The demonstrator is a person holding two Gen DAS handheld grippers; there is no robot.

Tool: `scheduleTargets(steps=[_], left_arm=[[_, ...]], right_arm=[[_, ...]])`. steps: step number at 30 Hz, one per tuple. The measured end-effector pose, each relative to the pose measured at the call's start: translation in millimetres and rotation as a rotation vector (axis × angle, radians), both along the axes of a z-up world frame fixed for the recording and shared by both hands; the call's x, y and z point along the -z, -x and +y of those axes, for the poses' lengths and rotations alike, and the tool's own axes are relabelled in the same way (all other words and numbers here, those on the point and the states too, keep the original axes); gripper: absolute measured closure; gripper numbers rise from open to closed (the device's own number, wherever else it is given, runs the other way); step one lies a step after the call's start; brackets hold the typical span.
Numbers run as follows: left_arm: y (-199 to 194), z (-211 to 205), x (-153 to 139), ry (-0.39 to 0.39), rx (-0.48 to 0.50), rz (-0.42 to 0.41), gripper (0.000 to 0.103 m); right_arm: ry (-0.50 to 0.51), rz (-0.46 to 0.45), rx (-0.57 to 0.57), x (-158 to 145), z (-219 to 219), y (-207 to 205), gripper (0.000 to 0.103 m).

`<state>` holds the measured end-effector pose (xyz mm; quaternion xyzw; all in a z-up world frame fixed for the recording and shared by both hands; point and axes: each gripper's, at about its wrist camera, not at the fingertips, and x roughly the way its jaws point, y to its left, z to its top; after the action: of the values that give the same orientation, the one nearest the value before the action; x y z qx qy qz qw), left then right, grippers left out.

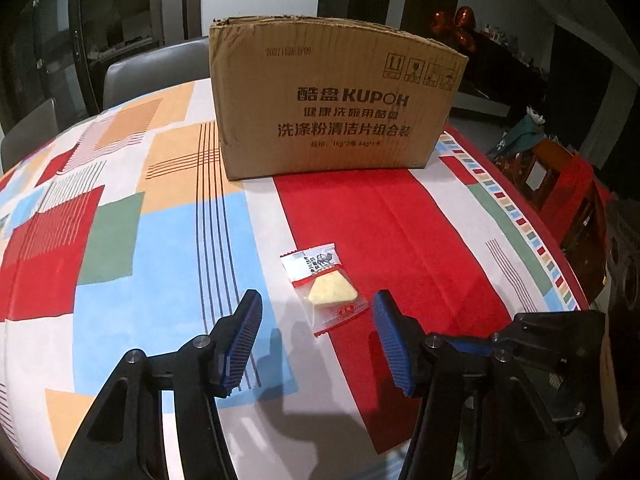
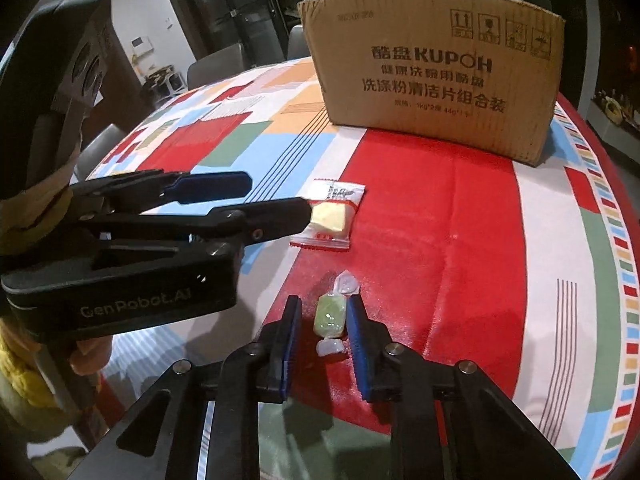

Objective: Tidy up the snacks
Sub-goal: 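Lower both open tools to the last two snacks on the tablecloth, then grasp the red-labelled cake packet with the left tool while the right tool grasps the green candy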

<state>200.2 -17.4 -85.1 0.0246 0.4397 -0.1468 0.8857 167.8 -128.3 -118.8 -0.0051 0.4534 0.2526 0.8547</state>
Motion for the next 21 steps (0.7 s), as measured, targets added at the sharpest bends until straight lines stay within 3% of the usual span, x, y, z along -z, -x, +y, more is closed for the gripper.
scheduleTargets(steps=[12,21], left_arm=[[-3,-3,5,-0.007,-0.003,0.011,0.047],[-18,-16,14,-0.008,-0.037,0.032,0.052]], right_arm=[[0.024,-0.063,0.022,-6,-6,3,0.084],[0.016,-0.098,0.13,-17,-33,-17,0.084]])
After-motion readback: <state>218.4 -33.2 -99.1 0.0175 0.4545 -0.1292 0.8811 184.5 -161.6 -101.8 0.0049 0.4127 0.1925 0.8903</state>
